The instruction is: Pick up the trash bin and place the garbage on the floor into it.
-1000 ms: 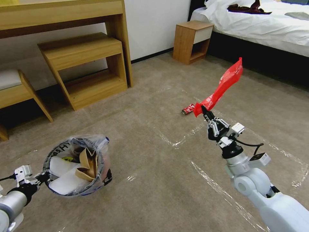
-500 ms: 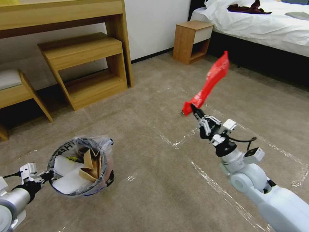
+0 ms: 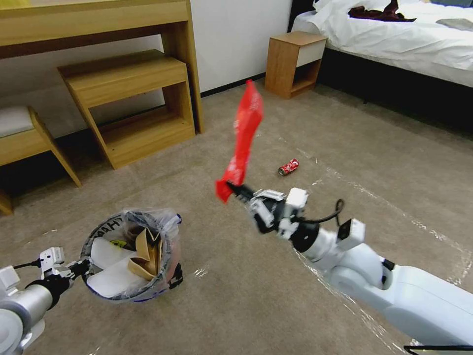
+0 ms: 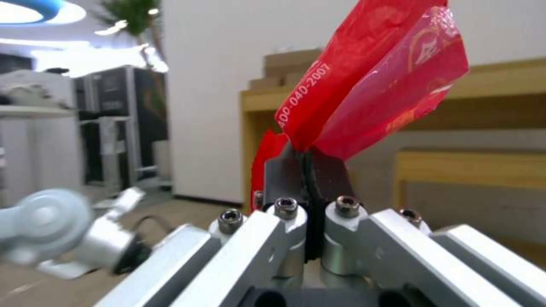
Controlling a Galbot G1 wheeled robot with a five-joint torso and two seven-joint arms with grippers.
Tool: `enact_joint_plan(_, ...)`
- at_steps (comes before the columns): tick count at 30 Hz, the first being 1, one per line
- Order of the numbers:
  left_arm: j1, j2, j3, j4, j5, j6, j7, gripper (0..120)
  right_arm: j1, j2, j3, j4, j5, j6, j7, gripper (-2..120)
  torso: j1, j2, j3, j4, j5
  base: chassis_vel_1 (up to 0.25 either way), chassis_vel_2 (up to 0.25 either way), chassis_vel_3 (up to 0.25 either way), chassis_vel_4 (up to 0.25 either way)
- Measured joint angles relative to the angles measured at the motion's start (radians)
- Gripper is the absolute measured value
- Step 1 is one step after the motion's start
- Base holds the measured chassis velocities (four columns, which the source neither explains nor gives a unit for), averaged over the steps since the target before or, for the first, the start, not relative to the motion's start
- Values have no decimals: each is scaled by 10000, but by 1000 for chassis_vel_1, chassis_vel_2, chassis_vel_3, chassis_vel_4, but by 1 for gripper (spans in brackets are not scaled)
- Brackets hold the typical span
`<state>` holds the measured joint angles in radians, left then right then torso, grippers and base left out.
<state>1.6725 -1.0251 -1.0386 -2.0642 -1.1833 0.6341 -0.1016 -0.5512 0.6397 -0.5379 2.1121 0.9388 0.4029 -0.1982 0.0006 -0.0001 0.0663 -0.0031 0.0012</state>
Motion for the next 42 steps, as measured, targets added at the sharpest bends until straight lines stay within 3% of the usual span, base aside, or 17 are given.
enact_joint_plan(9, -100, 26, 99, -37, -28, 31, -125, 1, 2346, 716, -2766, -254, 273, -27, 35, 0, 1, 0, 0, 0, -1, 0, 0, 0, 0)
enact_joint_plan(16, -105, 5, 64, -16, -28, 34, -128, 1, 3912, 1990, -4723, -858, 491, -101, 263, 0, 1, 0, 0, 2, 0, 0, 0, 0, 0)
enact_joint_plan(24, -142, 24, 25, 7, -73, 35, -115, 1, 4509, 2889, -5634, -1682, 694, -187, 321, 0, 1, 0, 0, 0, 0, 0, 0, 0, 0)
enact_joint_plan(42, -99, -75, -12, -185, -163, 4, -45, 1, 4655, 3856, -6157, -3168, 519, -200, 195, 0, 1, 0, 0, 0, 0, 0, 0, 0, 0)
